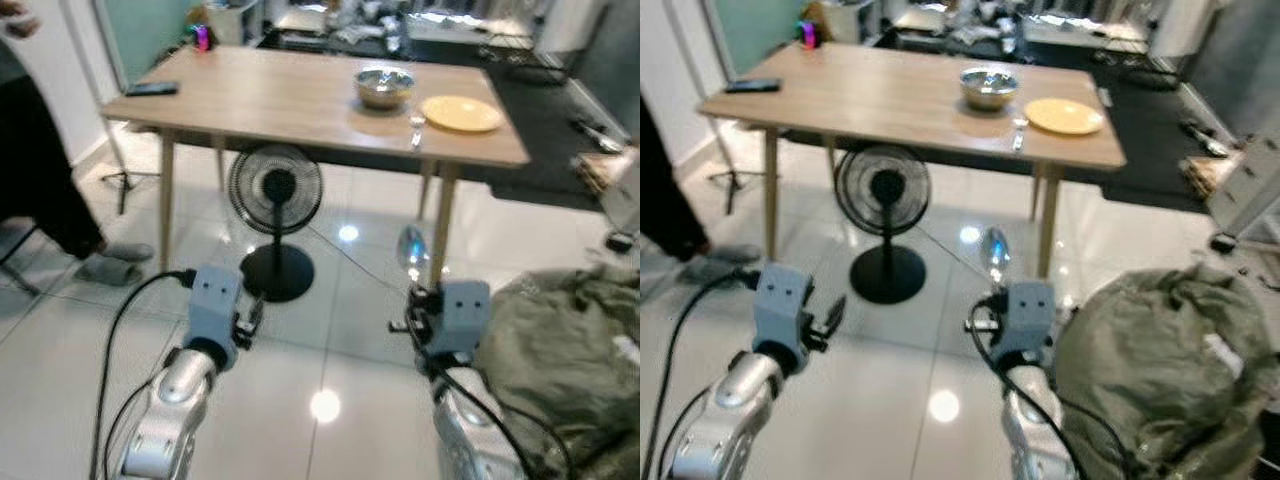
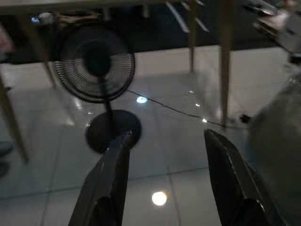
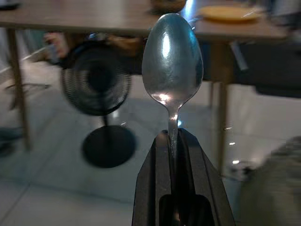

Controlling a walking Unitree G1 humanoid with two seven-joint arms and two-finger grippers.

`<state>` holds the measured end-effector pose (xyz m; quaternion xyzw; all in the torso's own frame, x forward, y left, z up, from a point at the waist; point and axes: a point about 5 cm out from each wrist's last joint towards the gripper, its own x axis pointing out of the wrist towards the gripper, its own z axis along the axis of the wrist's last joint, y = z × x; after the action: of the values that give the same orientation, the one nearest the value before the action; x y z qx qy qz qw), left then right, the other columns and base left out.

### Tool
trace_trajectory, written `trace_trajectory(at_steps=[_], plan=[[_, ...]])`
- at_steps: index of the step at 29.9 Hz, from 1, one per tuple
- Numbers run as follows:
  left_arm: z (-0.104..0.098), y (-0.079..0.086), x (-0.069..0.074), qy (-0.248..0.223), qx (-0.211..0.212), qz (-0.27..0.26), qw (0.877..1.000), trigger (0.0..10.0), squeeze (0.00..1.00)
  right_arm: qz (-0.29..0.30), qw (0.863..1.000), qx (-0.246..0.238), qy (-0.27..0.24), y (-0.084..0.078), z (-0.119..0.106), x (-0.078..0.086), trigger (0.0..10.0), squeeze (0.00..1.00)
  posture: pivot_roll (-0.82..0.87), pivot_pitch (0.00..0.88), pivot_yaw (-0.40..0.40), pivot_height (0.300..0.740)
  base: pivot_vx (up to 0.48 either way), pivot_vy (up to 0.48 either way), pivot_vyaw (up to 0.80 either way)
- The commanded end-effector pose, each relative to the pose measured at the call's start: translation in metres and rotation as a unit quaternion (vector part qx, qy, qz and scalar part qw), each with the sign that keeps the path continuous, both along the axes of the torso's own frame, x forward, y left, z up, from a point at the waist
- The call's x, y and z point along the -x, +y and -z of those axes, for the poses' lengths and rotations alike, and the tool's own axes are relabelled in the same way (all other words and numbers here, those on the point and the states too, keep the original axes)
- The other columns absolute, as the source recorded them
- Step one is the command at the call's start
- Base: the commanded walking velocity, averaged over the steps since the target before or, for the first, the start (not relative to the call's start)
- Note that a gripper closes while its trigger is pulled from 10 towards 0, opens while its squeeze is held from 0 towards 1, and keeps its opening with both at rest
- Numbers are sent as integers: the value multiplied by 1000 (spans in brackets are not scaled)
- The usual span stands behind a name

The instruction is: Setting the table

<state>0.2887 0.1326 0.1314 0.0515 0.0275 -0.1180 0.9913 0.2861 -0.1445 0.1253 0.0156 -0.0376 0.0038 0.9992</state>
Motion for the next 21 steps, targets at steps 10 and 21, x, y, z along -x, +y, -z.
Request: trace_trajectory(at_steps=[10, 21], plan=[[4, 9, -2, -4, -13, -43, 999, 10000, 4, -15, 1000, -10, -15, 5, -6, -3, 10000, 0, -36, 14, 39, 740, 127, 0, -692], [0, 13, -7, -11, -11, -61, 998, 10000, 67, -32, 999, -19, -36, 10, -16, -7, 10000, 0, -26, 3, 37, 740, 480, 0, 0]])
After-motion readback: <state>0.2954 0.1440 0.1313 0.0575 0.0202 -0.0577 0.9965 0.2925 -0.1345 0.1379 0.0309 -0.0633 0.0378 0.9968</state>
